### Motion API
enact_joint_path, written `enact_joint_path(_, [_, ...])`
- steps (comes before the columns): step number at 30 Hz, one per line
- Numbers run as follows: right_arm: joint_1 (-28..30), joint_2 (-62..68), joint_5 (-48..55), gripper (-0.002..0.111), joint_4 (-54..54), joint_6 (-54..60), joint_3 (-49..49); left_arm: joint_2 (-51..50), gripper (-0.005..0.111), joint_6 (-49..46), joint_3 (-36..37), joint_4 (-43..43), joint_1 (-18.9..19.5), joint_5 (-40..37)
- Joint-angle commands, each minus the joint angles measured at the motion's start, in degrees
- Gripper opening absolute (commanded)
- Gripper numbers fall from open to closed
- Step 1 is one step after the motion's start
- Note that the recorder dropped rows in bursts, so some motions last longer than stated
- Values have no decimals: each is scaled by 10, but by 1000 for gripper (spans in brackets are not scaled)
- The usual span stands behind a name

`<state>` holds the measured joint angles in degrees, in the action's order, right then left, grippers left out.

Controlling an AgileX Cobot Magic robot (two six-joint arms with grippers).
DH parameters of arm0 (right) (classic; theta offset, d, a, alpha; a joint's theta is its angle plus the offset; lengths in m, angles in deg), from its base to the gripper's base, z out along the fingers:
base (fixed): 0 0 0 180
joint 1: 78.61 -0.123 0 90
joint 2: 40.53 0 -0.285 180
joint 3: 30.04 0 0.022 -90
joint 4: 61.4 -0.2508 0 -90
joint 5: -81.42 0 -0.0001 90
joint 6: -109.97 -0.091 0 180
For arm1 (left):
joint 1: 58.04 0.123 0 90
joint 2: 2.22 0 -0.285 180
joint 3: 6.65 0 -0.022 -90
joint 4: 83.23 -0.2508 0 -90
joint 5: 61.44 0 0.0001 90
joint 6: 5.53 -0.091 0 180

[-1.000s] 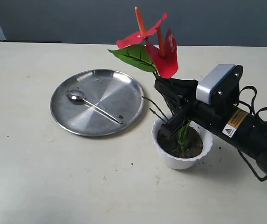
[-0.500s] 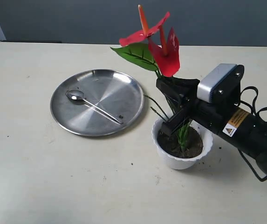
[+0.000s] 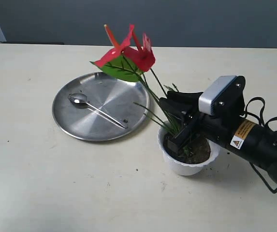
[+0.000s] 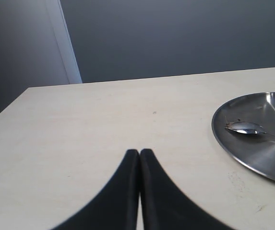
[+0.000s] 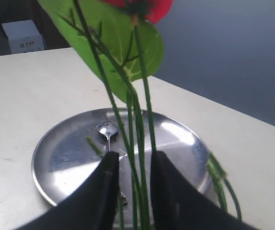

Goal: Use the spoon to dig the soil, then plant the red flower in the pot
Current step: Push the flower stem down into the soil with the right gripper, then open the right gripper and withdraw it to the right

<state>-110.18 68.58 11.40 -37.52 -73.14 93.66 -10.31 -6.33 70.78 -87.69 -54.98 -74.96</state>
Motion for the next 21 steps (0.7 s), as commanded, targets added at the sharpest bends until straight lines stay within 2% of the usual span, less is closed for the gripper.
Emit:
enact_joint_path(1, [1,1,1,24,-2,0,-2,3,0,2,-2,-1,-4,3])
enact_joint_path(13, [1,-74,1,24,-64,0,-34,3,0,2,-2,-1,-4,3])
enact_joint_path(21, [1,-184,1,24,-100,0,-115,3,0,2,-2,-1,-4,3])
